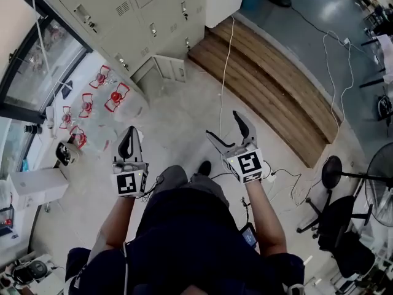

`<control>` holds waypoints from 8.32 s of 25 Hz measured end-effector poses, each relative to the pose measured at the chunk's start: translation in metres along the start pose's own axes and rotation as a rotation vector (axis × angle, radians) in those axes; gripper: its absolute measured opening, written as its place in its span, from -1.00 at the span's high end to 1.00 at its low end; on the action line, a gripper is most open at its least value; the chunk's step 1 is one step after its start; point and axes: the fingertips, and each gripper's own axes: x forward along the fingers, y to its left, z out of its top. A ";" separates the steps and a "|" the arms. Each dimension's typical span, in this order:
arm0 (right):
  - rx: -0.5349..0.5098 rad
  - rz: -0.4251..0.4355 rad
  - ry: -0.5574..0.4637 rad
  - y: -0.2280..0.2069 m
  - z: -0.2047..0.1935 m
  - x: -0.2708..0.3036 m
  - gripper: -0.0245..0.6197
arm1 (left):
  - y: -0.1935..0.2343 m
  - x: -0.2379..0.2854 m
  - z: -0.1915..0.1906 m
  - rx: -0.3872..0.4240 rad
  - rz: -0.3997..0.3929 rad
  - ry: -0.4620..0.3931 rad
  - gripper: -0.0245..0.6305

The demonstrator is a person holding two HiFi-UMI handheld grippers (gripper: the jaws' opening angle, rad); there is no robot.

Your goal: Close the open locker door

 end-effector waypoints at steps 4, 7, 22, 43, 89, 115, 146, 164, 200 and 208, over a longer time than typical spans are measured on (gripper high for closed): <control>-0.020 0.051 -0.007 -0.032 0.000 0.024 -0.40 | -0.008 0.029 0.003 0.009 0.033 0.003 0.92; -0.033 0.090 -0.007 -0.050 -0.004 0.046 -0.38 | -0.010 0.049 0.002 0.016 0.054 0.009 0.92; -0.112 0.267 0.086 -0.139 -0.023 0.250 -0.33 | 0.048 0.197 -0.027 -0.039 0.199 0.040 0.92; -0.240 0.733 0.250 -0.224 -0.164 0.499 -0.20 | 0.081 0.331 -0.107 -0.010 0.556 0.186 0.92; -0.458 1.307 0.297 -0.197 -0.582 0.691 0.28 | 0.037 0.341 -0.425 0.058 0.705 0.373 0.92; -0.597 1.484 0.269 -0.173 -0.625 0.705 0.50 | 0.035 0.338 -0.468 0.094 0.714 0.390 0.92; -0.453 1.257 0.400 -0.093 -0.633 0.680 0.54 | 0.034 0.281 -0.423 0.019 0.822 0.418 0.92; -0.358 1.092 0.360 -0.018 -0.632 0.684 0.57 | 0.083 0.240 -0.472 -0.033 0.704 0.310 0.92; -0.240 0.777 0.132 0.139 -0.588 0.793 0.62 | 0.204 0.147 -0.592 -0.046 0.693 0.246 0.92; -0.242 0.800 0.109 0.149 -0.582 0.811 0.65 | 0.211 0.141 -0.605 -0.043 0.705 0.255 0.92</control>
